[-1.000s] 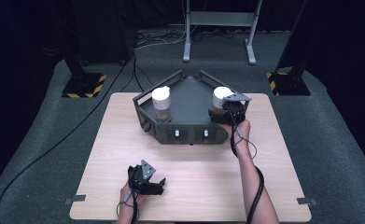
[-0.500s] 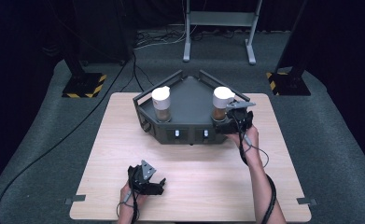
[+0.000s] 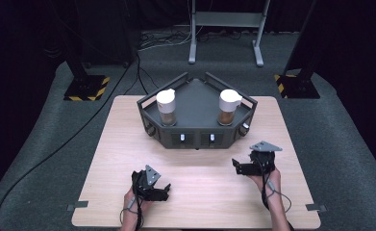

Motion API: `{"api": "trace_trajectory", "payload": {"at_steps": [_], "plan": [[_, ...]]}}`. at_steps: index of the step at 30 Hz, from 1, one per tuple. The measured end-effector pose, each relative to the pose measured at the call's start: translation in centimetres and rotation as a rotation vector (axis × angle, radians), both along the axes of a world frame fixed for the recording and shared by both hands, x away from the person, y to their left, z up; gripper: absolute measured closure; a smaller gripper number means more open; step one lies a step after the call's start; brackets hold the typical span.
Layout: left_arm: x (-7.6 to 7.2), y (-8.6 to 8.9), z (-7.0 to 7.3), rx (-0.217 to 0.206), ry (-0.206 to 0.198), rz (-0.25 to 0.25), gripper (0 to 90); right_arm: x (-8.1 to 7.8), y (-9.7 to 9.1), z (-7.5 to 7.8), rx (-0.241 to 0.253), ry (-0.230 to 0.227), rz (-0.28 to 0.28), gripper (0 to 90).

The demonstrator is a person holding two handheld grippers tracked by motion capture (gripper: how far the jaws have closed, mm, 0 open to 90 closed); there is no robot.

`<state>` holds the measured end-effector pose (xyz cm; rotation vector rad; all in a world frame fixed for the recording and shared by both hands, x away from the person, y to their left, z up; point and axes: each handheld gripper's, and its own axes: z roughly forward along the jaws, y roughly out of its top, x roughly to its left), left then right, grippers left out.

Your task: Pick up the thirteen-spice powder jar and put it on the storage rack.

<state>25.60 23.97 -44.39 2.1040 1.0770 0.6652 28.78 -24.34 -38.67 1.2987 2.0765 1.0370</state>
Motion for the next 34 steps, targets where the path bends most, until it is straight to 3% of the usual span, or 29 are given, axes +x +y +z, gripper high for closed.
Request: {"api": "trace_trajectory", "payload": {"at_steps": [7, 15, 26, 34], "plan": [[0.0, 0.0, 0.0, 0.0, 0.0, 0.0, 3.2, -1.9, -1.0, -3.3, -0.003, 0.063, -0.004, 0.0], [0.0, 0.0, 0.0, 0.002, -0.001, -0.001, 3.3, -3.7, -2.3, -5.3, 0.035, 0.039, -0.034, 0.0], [0.0, 0.0, 0.0, 0.0, 0.0, -0.001, 3.3, -3.9, -2.9, -5.8, 0.066, 0.027, -0.012, 0.0], [-0.1, -0.1, 0.0, 0.003, -0.003, 0.0, 3.3, -4.2, -2.4, -5.7, 0.04, 0.014, -0.024, 0.0]]}}
